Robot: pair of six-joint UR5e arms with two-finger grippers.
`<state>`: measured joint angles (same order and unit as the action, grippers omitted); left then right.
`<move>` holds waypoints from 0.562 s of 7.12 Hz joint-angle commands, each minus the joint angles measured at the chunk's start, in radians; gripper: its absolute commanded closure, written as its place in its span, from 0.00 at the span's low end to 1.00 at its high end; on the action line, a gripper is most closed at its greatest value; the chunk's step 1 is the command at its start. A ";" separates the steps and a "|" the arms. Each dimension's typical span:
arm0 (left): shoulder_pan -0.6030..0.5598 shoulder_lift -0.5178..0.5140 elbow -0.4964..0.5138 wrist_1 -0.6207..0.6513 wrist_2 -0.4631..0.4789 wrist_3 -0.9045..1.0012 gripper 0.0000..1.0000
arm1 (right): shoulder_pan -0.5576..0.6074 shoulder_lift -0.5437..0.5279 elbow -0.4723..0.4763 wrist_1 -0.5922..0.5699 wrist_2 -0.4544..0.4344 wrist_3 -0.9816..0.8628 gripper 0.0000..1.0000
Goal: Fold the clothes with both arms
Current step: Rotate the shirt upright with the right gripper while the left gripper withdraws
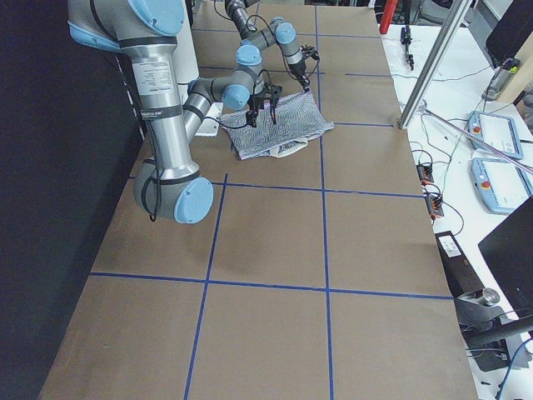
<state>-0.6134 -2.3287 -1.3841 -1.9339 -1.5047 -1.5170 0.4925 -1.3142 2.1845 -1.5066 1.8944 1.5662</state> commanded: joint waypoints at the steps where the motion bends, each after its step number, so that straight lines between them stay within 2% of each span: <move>1: -0.048 -0.076 0.219 -0.243 0.009 0.127 1.00 | 0.005 0.001 -0.002 0.000 -0.004 0.000 0.00; 3: -0.052 -0.093 0.325 -0.363 0.058 0.149 1.00 | 0.006 0.003 -0.011 0.000 -0.014 -0.002 0.00; 4: -0.054 -0.095 0.338 -0.369 0.058 0.149 0.96 | 0.006 0.003 -0.025 0.000 -0.017 -0.005 0.00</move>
<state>-0.6645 -2.4182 -1.0826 -2.2679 -1.4577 -1.3753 0.4981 -1.3121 2.1732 -1.5064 1.8825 1.5644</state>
